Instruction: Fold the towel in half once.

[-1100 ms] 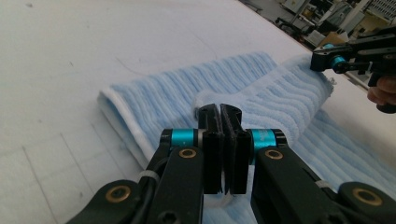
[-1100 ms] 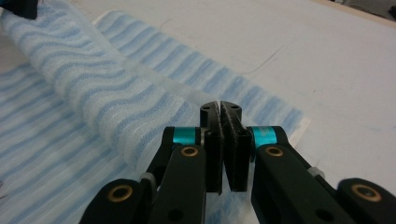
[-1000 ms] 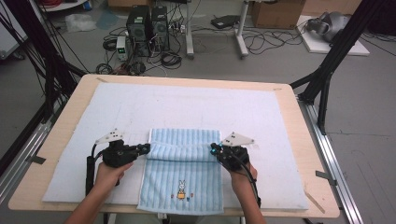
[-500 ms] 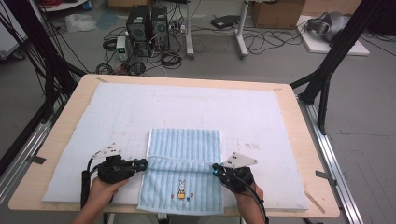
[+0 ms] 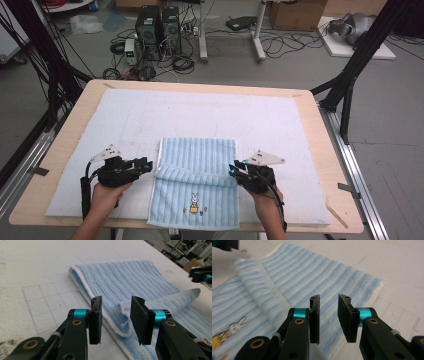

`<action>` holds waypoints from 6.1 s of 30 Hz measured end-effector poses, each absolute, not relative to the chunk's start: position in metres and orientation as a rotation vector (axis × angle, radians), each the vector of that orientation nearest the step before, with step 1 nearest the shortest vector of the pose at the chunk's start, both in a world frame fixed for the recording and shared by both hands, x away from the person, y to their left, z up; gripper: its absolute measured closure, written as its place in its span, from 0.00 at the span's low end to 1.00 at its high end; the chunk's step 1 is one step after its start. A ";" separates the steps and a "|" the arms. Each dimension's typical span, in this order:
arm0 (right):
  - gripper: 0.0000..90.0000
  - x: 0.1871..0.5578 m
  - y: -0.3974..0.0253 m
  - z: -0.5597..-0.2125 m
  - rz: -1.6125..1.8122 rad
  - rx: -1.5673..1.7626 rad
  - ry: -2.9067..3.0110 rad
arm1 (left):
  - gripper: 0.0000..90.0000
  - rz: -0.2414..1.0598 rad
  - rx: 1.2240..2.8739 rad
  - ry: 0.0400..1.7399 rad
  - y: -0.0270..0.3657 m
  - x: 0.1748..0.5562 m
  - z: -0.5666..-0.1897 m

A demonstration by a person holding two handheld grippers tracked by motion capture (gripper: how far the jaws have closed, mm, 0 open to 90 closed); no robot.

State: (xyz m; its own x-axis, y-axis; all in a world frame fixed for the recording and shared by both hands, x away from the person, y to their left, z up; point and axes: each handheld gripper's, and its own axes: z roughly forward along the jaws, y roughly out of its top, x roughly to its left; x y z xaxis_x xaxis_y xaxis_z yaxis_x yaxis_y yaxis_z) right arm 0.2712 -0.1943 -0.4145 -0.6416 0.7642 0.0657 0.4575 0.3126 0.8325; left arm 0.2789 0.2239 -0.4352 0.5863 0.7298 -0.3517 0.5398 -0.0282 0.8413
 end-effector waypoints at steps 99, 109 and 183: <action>0.93 0.421 -0.180 -0.439 1.001 1.254 2.163 | 0.93 0.309 1.811 1.185 0.173 0.447 -0.434; 0.84 0.423 -0.183 -0.441 1.014 1.256 2.134 | 0.70 0.277 1.780 1.201 0.175 0.450 -0.438; 0.45 0.306 -0.224 -0.432 1.137 1.216 2.158 | 0.88 0.405 1.973 0.855 0.179 0.325 -0.443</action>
State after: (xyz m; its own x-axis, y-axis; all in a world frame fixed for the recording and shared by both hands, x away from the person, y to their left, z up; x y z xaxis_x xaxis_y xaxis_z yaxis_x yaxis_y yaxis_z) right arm 0.3060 -0.2236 -0.4318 -0.5336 0.8450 0.0366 0.5080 0.2856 0.8126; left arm 0.3252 0.1786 -0.4430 0.7046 0.7075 -0.0551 0.4056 -0.3378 0.8494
